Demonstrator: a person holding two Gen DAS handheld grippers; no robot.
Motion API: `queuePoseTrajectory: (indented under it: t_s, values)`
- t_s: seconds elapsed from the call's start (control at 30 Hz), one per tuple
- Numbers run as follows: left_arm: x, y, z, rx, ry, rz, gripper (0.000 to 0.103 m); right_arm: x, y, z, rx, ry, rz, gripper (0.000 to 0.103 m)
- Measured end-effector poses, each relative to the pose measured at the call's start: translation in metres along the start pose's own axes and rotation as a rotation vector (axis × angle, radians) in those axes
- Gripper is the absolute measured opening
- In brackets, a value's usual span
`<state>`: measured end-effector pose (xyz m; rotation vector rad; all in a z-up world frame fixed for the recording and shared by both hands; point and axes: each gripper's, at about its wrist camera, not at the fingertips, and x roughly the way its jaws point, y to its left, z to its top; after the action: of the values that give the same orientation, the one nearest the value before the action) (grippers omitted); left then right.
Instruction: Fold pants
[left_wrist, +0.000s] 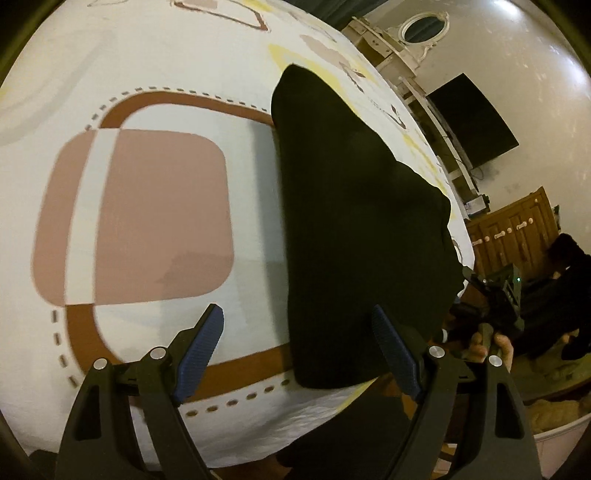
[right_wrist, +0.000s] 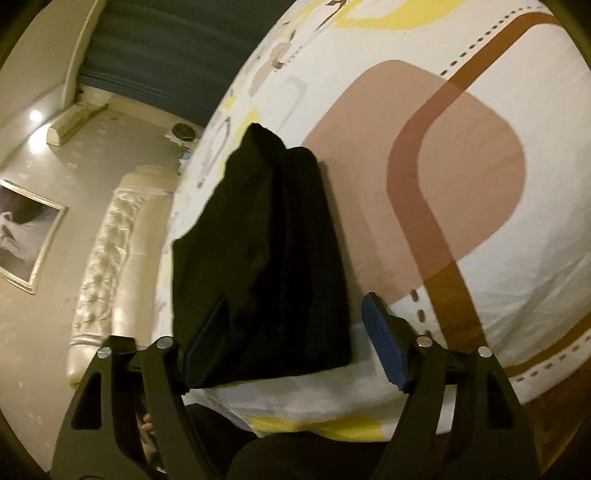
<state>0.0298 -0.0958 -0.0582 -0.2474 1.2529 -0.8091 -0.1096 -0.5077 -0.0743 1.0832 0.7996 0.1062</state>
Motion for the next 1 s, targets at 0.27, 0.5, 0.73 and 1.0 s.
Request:
queuePoseTrajectory:
  t_s: [0.27, 0.5, 0.73, 1.0]
  values:
    - [0.027, -0.013, 0.010, 0.015, 0.049, -0.077, 0.057, 0.017, 0.001, 0.000, -0.006, 0.054, 0.027, 0.057]
    - [0.026, -0.021, 0.012, 0.047, 0.060, -0.023, 0.043, 0.021, 0.014, -0.002, -0.071, 0.066, -0.049, 0.044]
    - [0.023, -0.029, 0.014, 0.076, 0.056, 0.008, 0.033, 0.019, 0.022, -0.004, -0.082, 0.050, -0.072, 0.039]
    - [0.008, -0.021, 0.017, 0.093, 0.018, 0.044, 0.028, 0.027, 0.042, -0.008, -0.105, 0.051, -0.071, 0.035]
